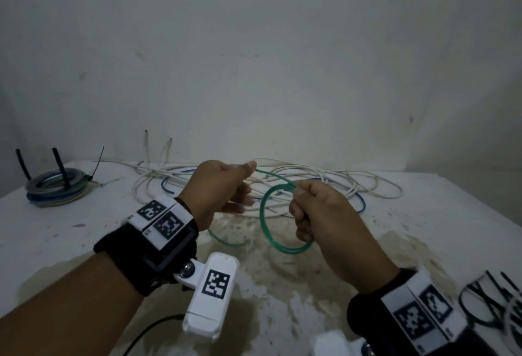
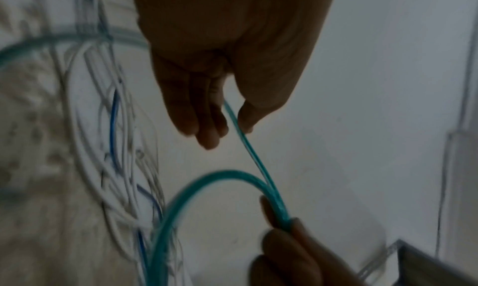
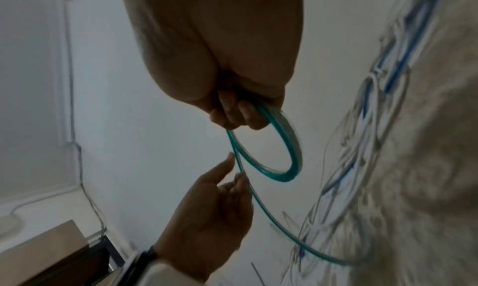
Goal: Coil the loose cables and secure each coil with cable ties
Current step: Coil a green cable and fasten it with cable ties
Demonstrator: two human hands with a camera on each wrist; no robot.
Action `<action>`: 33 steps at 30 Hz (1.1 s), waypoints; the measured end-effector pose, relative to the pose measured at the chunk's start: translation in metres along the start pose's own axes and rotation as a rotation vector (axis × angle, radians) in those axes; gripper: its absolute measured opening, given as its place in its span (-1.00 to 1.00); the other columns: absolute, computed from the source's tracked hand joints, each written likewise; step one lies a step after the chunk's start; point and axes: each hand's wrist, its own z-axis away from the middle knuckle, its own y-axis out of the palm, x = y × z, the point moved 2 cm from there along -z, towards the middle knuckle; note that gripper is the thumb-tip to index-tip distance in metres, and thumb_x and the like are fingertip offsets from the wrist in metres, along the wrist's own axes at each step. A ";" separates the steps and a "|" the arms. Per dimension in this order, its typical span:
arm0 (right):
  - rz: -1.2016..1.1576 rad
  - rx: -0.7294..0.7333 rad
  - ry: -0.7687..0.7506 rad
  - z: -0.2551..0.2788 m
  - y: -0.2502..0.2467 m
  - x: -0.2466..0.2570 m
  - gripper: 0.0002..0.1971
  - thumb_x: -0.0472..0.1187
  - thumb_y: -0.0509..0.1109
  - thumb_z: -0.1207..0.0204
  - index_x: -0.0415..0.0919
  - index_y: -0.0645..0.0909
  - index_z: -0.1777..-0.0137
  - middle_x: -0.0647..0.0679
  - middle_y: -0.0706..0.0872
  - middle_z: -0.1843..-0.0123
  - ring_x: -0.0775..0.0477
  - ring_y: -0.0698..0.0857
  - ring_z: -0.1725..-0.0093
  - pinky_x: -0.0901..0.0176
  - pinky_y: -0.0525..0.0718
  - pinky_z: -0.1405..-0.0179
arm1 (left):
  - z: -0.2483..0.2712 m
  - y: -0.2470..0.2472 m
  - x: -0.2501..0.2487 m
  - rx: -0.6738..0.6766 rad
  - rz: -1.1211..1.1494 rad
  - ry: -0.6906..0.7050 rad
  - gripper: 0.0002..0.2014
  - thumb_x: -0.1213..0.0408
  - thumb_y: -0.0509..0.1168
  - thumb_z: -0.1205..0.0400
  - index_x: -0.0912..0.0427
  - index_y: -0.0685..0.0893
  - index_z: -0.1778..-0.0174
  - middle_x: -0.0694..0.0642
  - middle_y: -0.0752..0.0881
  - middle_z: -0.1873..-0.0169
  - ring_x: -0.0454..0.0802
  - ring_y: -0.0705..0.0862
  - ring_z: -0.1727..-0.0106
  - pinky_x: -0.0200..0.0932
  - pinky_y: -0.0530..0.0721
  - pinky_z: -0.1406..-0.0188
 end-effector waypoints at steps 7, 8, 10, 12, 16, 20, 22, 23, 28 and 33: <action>0.465 0.068 -0.254 -0.014 -0.017 0.033 -0.76 -0.20 0.20 -0.67 -0.24 0.68 0.08 -0.04 0.61 0.41 -0.03 0.44 0.49 0.08 0.41 0.37 | 0.014 0.006 -0.022 0.104 -0.530 0.668 -0.77 0.04 0.26 -0.66 -0.06 0.69 -0.18 -0.15 0.73 0.02 -0.29 0.65 -0.05 -0.41 0.54 -0.12; 0.483 0.074 -0.285 -0.014 -0.016 0.039 -0.77 -0.21 0.21 -0.67 -0.20 0.69 0.07 -0.06 0.62 0.39 0.00 0.46 0.48 0.08 0.42 0.36 | 0.016 0.011 -0.023 0.219 -0.518 0.633 -0.76 0.07 0.21 -0.69 -0.02 0.70 -0.18 -0.13 0.75 0.01 -0.27 0.67 -0.06 -0.38 0.57 -0.14; 0.466 0.058 -0.325 -0.014 -0.017 0.048 -0.83 -0.21 0.22 -0.66 -0.04 0.64 0.05 0.05 0.64 0.39 0.14 0.50 0.48 0.11 0.45 0.34 | 0.019 0.018 -0.026 0.362 -0.388 0.552 -0.71 0.19 0.12 -0.73 0.23 0.73 -0.05 0.00 0.76 0.22 -0.11 0.73 0.17 -0.26 0.68 0.04; 0.394 0.044 -0.317 -0.015 -0.018 0.052 -0.88 -0.21 0.24 -0.64 0.04 0.55 0.04 0.10 0.66 0.41 0.16 0.51 0.49 0.11 0.46 0.37 | 0.020 0.020 -0.027 0.396 -0.175 0.422 -0.71 0.28 0.12 -0.73 0.38 0.70 0.01 0.04 0.65 0.42 -0.01 0.64 0.39 -0.19 0.69 0.24; 0.173 0.066 -0.299 -0.016 -0.020 0.049 -0.84 -0.34 0.24 -0.64 -0.13 0.57 0.13 0.00 0.62 0.42 0.14 0.43 0.56 0.22 0.39 0.52 | 0.028 0.028 -0.026 0.507 0.223 0.123 -0.74 0.23 0.13 -0.68 0.33 0.61 0.14 0.02 0.41 0.53 -0.07 0.40 0.53 -0.17 0.57 0.40; -0.001 0.100 -0.298 -0.020 -0.024 0.040 -0.83 -0.38 0.21 -0.65 -0.20 0.59 0.12 -0.02 0.61 0.42 0.10 0.41 0.54 0.26 0.41 0.51 | 0.034 0.032 -0.025 0.617 0.450 -0.091 -0.76 0.19 0.13 -0.62 0.28 0.59 0.15 0.00 0.36 0.57 -0.12 0.32 0.61 -0.21 0.48 0.51; -0.058 0.114 -0.286 -0.023 -0.025 0.035 -0.82 -0.39 0.21 -0.64 -0.20 0.60 0.12 -0.05 0.61 0.40 0.07 0.41 0.52 0.23 0.42 0.48 | 0.034 0.032 -0.024 0.633 0.507 -0.152 -0.79 0.21 0.13 -0.61 0.26 0.58 0.15 -0.04 0.31 0.59 -0.15 0.24 0.64 -0.25 0.38 0.56; -0.086 0.120 -0.274 -0.023 -0.025 0.033 -0.82 -0.40 0.21 -0.64 -0.21 0.60 0.11 -0.06 0.62 0.39 0.06 0.40 0.52 0.23 0.42 0.48 | 0.034 0.033 -0.024 0.625 0.516 -0.171 -0.81 0.21 0.13 -0.61 0.25 0.57 0.17 -0.05 0.29 0.59 -0.16 0.21 0.65 -0.26 0.33 0.58; -0.016 0.062 -0.254 -0.025 -0.026 0.025 -0.87 -0.33 0.27 -0.63 -0.20 0.65 0.04 -0.06 0.70 0.32 0.02 0.48 0.53 0.22 0.51 0.50 | 0.032 0.037 -0.020 0.461 0.432 -0.151 -0.75 0.24 0.06 -0.72 0.23 0.52 0.21 -0.06 0.20 0.60 -0.18 0.11 0.64 -0.29 0.13 0.62; -0.014 0.061 -0.168 -0.023 -0.030 0.013 -0.87 -0.30 0.29 -0.62 -0.28 0.67 -0.01 -0.08 0.70 0.31 0.01 0.63 0.41 0.21 0.63 0.37 | 0.027 0.033 -0.019 0.354 0.428 -0.135 -0.74 0.23 0.07 -0.72 0.23 0.52 0.23 -0.07 0.21 0.61 -0.18 0.12 0.67 -0.28 0.12 0.64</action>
